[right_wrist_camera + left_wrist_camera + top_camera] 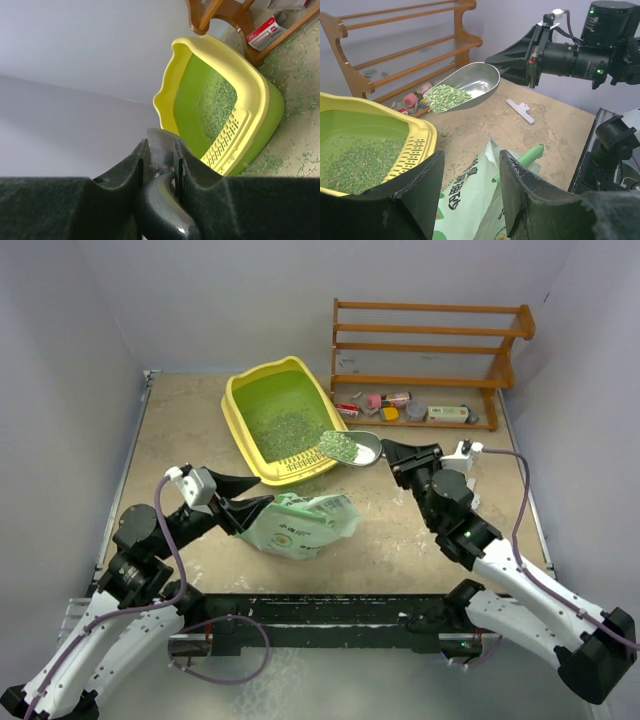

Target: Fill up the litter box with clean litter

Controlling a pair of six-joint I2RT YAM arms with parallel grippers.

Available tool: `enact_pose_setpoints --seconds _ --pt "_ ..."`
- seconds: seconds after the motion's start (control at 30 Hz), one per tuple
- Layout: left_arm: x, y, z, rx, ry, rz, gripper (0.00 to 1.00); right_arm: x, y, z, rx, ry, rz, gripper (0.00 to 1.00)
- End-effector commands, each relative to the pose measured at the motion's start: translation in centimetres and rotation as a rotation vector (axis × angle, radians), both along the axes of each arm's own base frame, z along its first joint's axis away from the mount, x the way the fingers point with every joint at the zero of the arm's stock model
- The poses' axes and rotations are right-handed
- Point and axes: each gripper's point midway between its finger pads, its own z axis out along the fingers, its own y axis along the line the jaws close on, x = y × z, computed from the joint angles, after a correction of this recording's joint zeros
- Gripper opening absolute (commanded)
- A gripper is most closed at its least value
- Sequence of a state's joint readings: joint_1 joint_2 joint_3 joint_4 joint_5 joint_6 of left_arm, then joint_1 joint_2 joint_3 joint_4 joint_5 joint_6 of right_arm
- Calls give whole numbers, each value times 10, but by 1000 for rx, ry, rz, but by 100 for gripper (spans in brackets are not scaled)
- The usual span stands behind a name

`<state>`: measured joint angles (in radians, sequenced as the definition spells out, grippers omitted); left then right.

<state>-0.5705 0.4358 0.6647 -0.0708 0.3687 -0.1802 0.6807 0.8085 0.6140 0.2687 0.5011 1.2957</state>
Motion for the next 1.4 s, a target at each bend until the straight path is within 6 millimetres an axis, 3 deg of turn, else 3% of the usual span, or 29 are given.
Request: enact_pose_setpoints --seconds 0.0,0.43,0.47,0.53,0.97,1.13,1.17,1.37 --pt "-2 5 14 -28 -44 16 52 13 7 73 182 -150 58 0" --pt "-4 11 19 -40 -63 40 52 98 47 66 68 -86 243 0" --pt "-4 11 19 -40 -62 40 52 102 53 76 42 -99 275 0" --pt "-4 11 19 -38 -62 42 52 113 63 76 -32 -82 318 0" --pt "-2 12 19 -36 -61 51 52 161 106 69 -333 -40 509 0" --pt "-1 13 18 -35 -59 56 52 183 116 69 -440 -48 555 0" --pt "-1 13 18 -35 -59 57 52 187 118 78 -456 -67 555 0" --pt "1 14 18 -32 -57 66 52 217 120 74 -552 -55 568 0"
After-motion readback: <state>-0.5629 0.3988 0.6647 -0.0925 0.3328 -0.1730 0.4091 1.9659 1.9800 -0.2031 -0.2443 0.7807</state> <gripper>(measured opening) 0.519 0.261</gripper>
